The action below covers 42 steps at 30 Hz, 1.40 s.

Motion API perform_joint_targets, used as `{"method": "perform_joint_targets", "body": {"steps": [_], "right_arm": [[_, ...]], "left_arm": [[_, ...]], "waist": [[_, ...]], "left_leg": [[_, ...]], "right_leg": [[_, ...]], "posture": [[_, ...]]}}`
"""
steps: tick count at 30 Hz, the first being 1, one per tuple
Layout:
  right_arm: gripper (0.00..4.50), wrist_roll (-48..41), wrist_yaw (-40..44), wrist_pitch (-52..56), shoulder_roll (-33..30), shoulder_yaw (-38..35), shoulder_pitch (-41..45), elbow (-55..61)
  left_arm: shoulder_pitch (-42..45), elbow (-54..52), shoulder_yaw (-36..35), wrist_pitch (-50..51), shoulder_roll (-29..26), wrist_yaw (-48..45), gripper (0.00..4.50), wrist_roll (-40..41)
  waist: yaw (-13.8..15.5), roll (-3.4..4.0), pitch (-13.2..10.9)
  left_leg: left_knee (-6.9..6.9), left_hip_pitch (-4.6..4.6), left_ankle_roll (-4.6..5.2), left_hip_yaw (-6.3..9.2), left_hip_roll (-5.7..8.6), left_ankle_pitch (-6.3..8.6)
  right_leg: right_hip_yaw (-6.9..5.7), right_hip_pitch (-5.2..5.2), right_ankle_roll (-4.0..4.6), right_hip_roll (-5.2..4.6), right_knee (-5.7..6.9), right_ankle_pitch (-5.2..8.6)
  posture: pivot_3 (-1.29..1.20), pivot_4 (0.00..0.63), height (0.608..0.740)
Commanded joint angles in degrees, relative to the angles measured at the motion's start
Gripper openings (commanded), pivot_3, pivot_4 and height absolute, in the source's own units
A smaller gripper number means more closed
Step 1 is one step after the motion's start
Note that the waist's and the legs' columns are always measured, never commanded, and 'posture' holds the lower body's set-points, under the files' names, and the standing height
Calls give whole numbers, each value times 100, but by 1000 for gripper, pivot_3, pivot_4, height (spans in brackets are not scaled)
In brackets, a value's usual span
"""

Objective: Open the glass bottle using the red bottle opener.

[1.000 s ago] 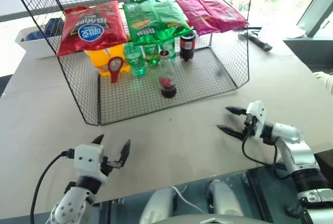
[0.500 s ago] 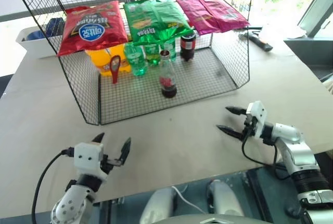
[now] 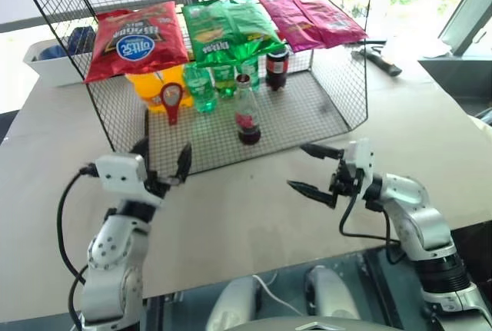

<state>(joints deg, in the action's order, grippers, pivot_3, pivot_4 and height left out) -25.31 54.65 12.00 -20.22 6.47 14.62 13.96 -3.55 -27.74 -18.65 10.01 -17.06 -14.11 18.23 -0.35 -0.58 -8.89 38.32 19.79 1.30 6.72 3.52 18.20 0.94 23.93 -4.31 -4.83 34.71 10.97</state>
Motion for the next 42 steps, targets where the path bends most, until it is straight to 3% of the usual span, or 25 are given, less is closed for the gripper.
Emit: {"method": "perform_joint_targets", "body": {"steps": [1,15,30,33,41,42], "right_arm": [[4443,-235,-259,232,79,12,239,610],[4443,-321,-692,452,169,18,470,824],[4443,-274,-877,402,166,53,444,854],[4500,-265,-878,385,164,64,443,844],[4500,-253,-878,347,180,100,453,807],[4500,-252,-876,341,177,102,453,804]], "left_arm": [[557,81,-239,77,-193,201,4500,39],[1782,1595,11,-48,-427,-152,4500,-87],[2002,2149,135,-344,-413,-335,4500,-74],[2006,2147,121,-386,-389,-347,3711,-53],[1903,2079,124,-412,-368,-367,310,24],[1889,2074,116,-409,-366,-359,150,31]], "waist": [[0,0,0],[-15,-1,0],[-23,-1,0],[-24,-1,0],[-24,-1,0],[-23,-1,0]], "left_leg": [[0,0,0,2,1,0],[0,3,0,7,23,0],[-1,9,-1,5,22,-1],[-1,9,-1,5,22,-1],[-1,9,-1,5,21,-1],[-1,9,-1,5,21,-1]], "right_leg": [[-1,0,0,0,1,0],[-4,5,0,-4,2,0],[-1,15,0,-5,6,0],[-1,16,0,-6,5,0],[-1,16,0,-6,7,0],[-1,16,0,-6,7,0]], "posture": [[0,150,739],[0,150,739],[0,150,739],[0,150,739],[0,150,739],[0,150,739]]}}
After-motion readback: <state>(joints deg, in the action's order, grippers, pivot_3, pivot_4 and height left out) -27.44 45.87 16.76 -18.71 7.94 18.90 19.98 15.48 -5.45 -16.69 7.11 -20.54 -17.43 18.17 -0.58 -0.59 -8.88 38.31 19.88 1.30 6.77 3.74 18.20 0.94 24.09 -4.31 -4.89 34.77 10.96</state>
